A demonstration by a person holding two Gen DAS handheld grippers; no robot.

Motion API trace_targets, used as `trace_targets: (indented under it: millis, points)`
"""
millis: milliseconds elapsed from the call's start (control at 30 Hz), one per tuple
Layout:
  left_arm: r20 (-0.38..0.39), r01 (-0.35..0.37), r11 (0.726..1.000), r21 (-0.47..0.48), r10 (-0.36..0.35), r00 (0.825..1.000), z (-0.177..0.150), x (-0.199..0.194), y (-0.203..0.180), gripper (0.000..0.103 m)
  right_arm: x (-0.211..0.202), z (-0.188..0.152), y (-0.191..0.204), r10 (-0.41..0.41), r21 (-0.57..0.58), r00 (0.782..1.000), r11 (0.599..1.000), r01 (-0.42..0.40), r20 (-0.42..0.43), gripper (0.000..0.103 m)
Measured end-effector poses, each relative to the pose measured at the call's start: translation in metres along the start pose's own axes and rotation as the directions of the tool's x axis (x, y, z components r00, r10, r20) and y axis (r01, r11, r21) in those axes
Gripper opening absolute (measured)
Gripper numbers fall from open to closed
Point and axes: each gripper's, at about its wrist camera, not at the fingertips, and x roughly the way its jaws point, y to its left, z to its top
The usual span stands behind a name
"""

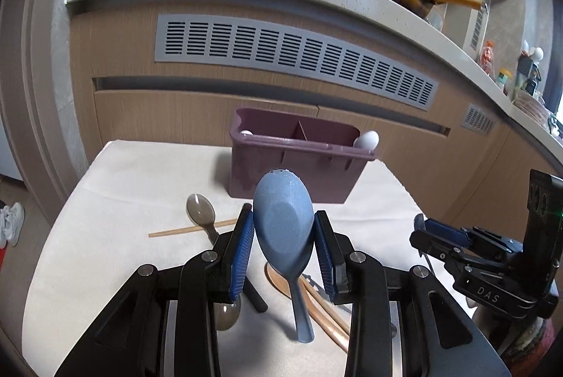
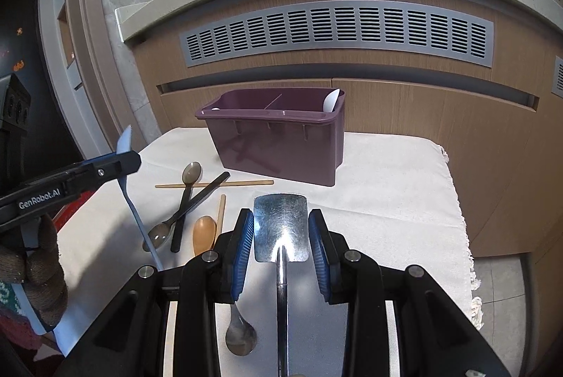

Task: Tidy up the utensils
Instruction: 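Carry both utensils over the purple caddy and release them inside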

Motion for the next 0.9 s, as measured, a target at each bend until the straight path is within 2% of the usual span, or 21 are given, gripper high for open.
trace_targets:
  millis: [133, 167, 233, 300, 400, 467, 533, 633, 800, 900]
  points:
    - [0.071, -0.001, 1.0, 0.016, 0.0, 0.997, 0.012, -0.018, -0.005, 0.035, -0.003, 0.006, -0.001, 0.007, 0.009, 1.0, 1.0, -0.007, 0.022, 0.03]
    - [0.101, 0.01, 1.0, 0.026, -0.013, 0.995, 0.022, -0.025, -0.008, 0.035, -0.007, 0.012, 0.0, 0.006, 0.004, 0.999, 1.0, -0.007, 0.044, 0.03]
    - [0.171, 0.04, 0.997, 0.058, -0.05, 0.984, 0.056, -0.042, -0.015, 0.035, -0.023, 0.041, 0.004, 0.015, -0.019, 0.99, 1.0, -0.013, 0.141, 0.03]
    - [0.244, 0.05, 0.995, 0.087, -0.07, 0.967, 0.092, -0.055, -0.021, 0.035, -0.044, 0.079, 0.008, 0.025, -0.043, 0.965, 0.999, -0.014, 0.263, 0.03]
    - [0.352, 0.052, 0.993, 0.11, -0.088, 0.932, 0.138, -0.062, -0.026, 0.035, -0.071, 0.139, 0.014, 0.052, -0.08, 0.892, 0.997, -0.018, 0.448, 0.03]
    - [0.413, 0.034, 0.994, 0.107, -0.075, 0.908, 0.156, -0.056, -0.022, 0.035, -0.073, 0.164, 0.016, 0.089, -0.093, 0.854, 0.995, -0.048, 0.513, 0.03]
    - [0.419, 0.023, 0.995, 0.096, -0.061, 0.906, 0.165, -0.04, -0.014, 0.035, -0.061, 0.178, 0.016, 0.112, -0.091, 0.835, 0.993, -0.075, 0.538, 0.03]
    - [0.366, 0.046, 0.997, 0.055, -0.063, 0.928, 0.168, 0.0, 0.006, 0.036, -0.027, 0.183, 0.014, 0.098, -0.066, 0.846, 0.995, -0.075, 0.523, 0.03]
    - [0.285, 0.042, 0.999, 0.022, -0.046, 0.957, 0.159, 0.063, 0.027, 0.035, 0.04, 0.177, 0.011, 0.014, -0.02, 0.891, 1.0, -0.006, 0.454, 0.03]
    - [0.274, 0.037, 0.999, 0.019, -0.041, 0.961, 0.155, 0.085, 0.03, 0.035, 0.065, 0.177, 0.009, -0.028, 0.001, 0.899, 1.0, 0.031, 0.438, 0.03]
